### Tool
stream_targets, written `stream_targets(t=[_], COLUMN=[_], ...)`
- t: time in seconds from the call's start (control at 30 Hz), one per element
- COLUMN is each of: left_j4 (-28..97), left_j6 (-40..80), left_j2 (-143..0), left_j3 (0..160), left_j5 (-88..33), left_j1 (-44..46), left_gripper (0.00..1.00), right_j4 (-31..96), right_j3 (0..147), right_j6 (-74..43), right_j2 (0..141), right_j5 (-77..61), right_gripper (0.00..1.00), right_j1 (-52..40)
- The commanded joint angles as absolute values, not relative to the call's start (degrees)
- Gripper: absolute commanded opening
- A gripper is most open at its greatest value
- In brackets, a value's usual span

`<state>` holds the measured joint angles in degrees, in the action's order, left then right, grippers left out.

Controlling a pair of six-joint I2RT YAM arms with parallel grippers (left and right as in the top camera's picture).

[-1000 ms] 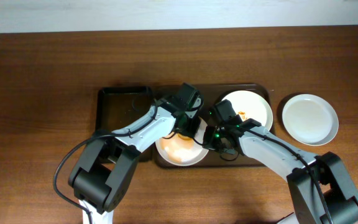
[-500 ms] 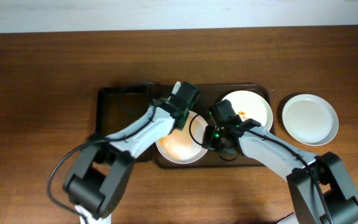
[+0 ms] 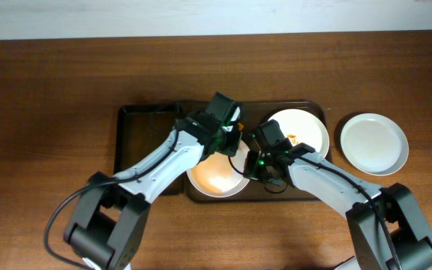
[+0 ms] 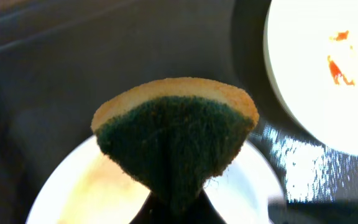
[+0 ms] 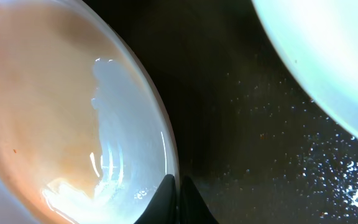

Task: Clean dirty plates on tray and stack at the side
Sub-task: 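Return the sponge to the black tray with the left gripper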

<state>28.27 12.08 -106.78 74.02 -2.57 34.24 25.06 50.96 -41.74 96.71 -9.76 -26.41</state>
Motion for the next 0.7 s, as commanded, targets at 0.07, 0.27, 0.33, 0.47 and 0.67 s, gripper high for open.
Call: stream_targets(t=[0.07,0.27,0.33,0.47,0.67], left_j4=[19.7,13.4,13.3,12.3,13.7], left_j6=[12.8,12.8,12.8,12.8,12.8], left_j2=[-113.8,-117.4,-117.4,-117.3,-105.5], left_j3=[74.0,74.0,74.0,74.2,74.2], left_j5=[-1.7,10.3,17.1,27.5,25.5], left_j1=[34.5,34.5,34.5,34.3,34.0], left_gripper=[0.0,0.0,0.0,0.0,0.0], right_j4=[25.3,25.6,26.0,26.2,26.2], right_j3=[50.6,50.6,50.6,50.6,50.6], right_j6=[-41.4,-41.4,-41.4,-41.4,-41.4], right_j2=[97.2,97.2,97.2,97.2,97.2], right_j5=[-10.0,-9.9,-9.9,-9.9,-9.9], right_gripper=[0.04,0.04,0.04,0.04,0.04], right_j1=[-26.6,-26.6,-26.6,-26.6,-26.6])
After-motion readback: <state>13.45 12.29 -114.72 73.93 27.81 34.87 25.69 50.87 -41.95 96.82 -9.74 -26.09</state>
